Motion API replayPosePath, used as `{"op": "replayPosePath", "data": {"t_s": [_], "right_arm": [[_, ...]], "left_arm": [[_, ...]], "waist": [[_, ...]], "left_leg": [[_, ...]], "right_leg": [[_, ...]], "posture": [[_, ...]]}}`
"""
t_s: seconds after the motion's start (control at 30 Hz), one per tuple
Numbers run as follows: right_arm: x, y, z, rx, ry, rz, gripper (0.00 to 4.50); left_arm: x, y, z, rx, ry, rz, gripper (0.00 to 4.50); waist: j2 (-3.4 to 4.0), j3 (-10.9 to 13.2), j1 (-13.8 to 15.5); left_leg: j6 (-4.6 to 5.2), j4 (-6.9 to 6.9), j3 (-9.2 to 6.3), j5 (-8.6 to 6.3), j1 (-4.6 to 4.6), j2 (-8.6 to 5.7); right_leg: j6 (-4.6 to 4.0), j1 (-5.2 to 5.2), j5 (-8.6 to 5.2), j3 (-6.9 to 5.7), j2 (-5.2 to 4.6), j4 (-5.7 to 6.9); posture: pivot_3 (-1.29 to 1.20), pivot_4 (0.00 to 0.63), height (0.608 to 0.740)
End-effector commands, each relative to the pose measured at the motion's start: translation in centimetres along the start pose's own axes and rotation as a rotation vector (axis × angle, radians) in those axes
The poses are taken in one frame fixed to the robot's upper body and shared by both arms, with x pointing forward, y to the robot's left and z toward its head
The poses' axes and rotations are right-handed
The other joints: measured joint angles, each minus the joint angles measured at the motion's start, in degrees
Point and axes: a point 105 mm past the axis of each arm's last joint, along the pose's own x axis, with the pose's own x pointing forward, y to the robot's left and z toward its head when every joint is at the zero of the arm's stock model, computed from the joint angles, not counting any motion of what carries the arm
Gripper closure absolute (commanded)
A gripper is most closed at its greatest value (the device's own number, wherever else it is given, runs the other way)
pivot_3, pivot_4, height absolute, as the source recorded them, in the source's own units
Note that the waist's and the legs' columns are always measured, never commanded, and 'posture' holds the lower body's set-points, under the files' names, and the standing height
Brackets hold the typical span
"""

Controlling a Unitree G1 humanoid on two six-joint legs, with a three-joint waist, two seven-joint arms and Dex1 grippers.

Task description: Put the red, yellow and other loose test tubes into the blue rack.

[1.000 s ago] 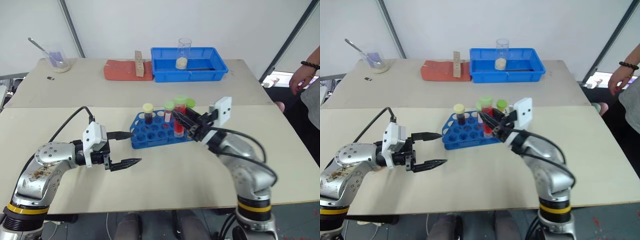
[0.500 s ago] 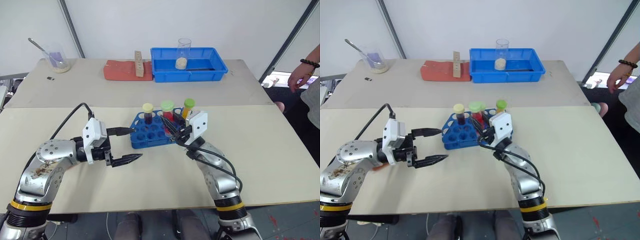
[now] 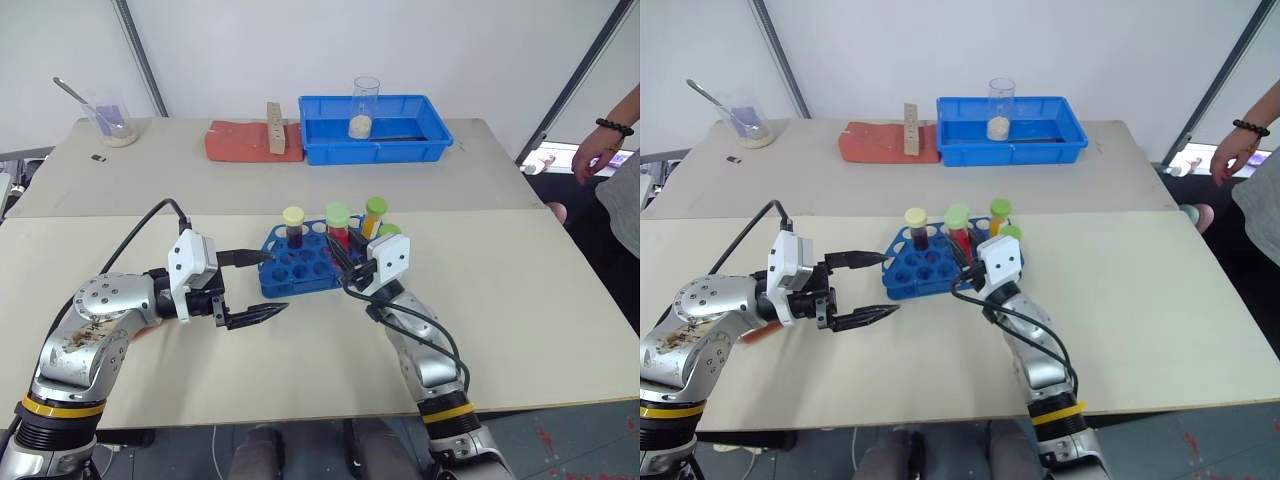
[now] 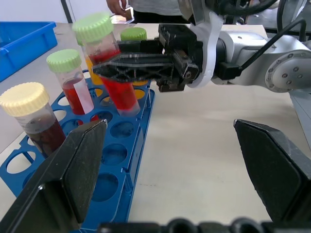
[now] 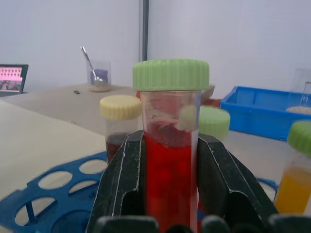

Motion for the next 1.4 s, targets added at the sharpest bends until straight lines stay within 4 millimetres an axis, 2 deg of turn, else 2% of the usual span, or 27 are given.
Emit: {"op": "replayPosePath", "data": {"t_s": [0.03, 0.2, 0.3, 0.47, 0.57, 0.67, 0.77, 0.83, 0.9, 1.07, 1.27, 1.4], "right_arm": [[0.4, 0.4, 1.3, -0.008, -0.073, -0.004, 3.49], [-0.3, 0.4, 1.0, 0.026, -0.080, -0.003, 3.49], [-0.6, 0.4, 0.9, 0.038, -0.070, 0.000, 2.05], [-1.7, 0.9, 0.3, 0.003, 0.002, 0.074, 0.40], [-3.5, 1.1, 0.2, -0.070, 0.071, 0.171, 0.40], [-5.3, 1.3, 1.6, -0.105, 0.133, 0.331, 0.40], [-6.1, 1.7, 2.3, -0.096, 0.171, 0.417, 0.40], [-7.4, 2.3, 3.8, -0.072, 0.229, 0.614, 0.40], [-8.1, 3.1, 5.1, -0.046, 0.270, 0.759, 0.40], [-8.2, 4.5, 6.8, -0.054, 0.315, 0.935, 0.40], [-6.7, 4.8, 7.4, -0.130, 0.359, 0.925, 0.40], [-5.9, 5.2, 8.1, -0.119, 0.348, 0.920, 0.40]], "left_arm": [[0.2, -0.1, 1.1, 0.025, -0.036, -0.001, 0.00], [0.0, 0.2, 1.1, 0.004, -0.042, 0.028, 0.00], [-0.1, 0.5, 1.3, -0.007, -0.039, 0.047, 0.00], [-1.1, 1.4, 1.3, 0.000, 0.038, 0.115, 0.00], [-3.2, 2.2, 1.6, 0.028, 0.181, 0.140, 0.00], [-6.6, 3.2, 1.1, 0.067, 0.430, 0.151, 0.00], [-8.2, 3.5, 0.7, 0.076, 0.545, 0.146, 0.00], [-10.5, 4.3, -0.2, 0.064, 0.724, 0.172, 0.00], [-11.9, 5.0, -1.0, 0.039, 0.817, 0.200, 0.00], [-12.6, 4.9, -3.4, 0.021, 0.946, 0.168, 0.00], [-12.4, 5.7, -5.3, -0.003, 0.969, 0.154, 0.00], [-12.5, 6.2, -6.4, -0.027, 0.971, 0.164, 0.00]], "waist": [[0.00, 0.00, -0.08], [0.00, 0.00, -0.06], [0.00, 0.00, -0.07], [0.00, 0.00, -0.03], [0.01, 0.01, 0.01], [0.02, 0.04, 0.02], [0.04, 0.04, 0.04], [0.07, 0.10, 0.06], [0.07, 0.14, 0.19], [0.07, 0.13, 0.40], [0.05, 0.13, 0.77], [0.05, 0.13, 0.99]], "left_leg": [[0.00, 0.00, 0.00, 0.00, 0.00, 0.00], [0.00, -0.01, -0.02, 0.00, 0.01, 0.02], [0.00, -0.01, -0.02, 0.00, 0.00, 0.01], [0.00, -0.01, -0.04, 0.00, 0.00, 0.01], [0.00, -0.02, -0.04, 0.00, 0.01, 0.01], [0.00, -0.04, -0.02, 0.00, 0.01, 0.01], [0.00, -0.12, 0.12, 0.00, 0.14, 0.01], [-0.01, -0.19, 0.13, -0.01, 0.28, 0.06], [-0.01, -0.26, 0.14, 0.00, 0.27, 0.04], [-0.01, -0.41, 0.15, 0.00, 0.32, 0.05], [0.00, -0.45, 0.15, -0.01, 0.01, 0.02], [0.00, -0.45, 0.15, -0.01, -0.02, 0.00]], "right_leg": [[0.00, 0.00, 0.00, 0.00, 0.00, 0.00], [0.00, 0.00, 0.00, 0.00, 0.02, 0.02], [-0.01, 0.00, 0.00, 0.00, 0.02, 0.01], [-0.01, 0.00, -0.01, 0.00, 0.02, 0.02], [-0.07, -0.01, -0.11, 0.00, 0.02, 0.01], [-0.36, -0.02, -0.37, -0.01, 0.01, 0.00], [-0.39, -0.02, -0.40, 0.00, -0.06, 0.01], [-0.46, 0.03, -0.46, -0.04, -0.03, 0.06], [-0.47, -0.01, -0.46, -0.04, -0.03, 0.07], [-0.53, -0.03, -0.50, -0.04, 0.01, 0.05], [-0.55, -0.24, -0.60, -0.06, 0.03, 0.02], [-0.48, -0.24, -0.55, -0.05, 0.02, 0.03]], "posture": [[0.00, 0.150, 0.740], [0.00, 0.150, 0.740], [0.00, 0.150, 0.740], [0.00, 0.150, 0.740], [0.00, 0.150, 0.740], [0.00, 0.150, 0.740], [0.00, 0.150, 0.740], [0.00, 0.150, 0.740], [0.00, 0.150, 0.740], [0.00, 0.150, 0.740], [0.00, 0.150, 0.740], [0.00, 0.150, 0.740]]}}
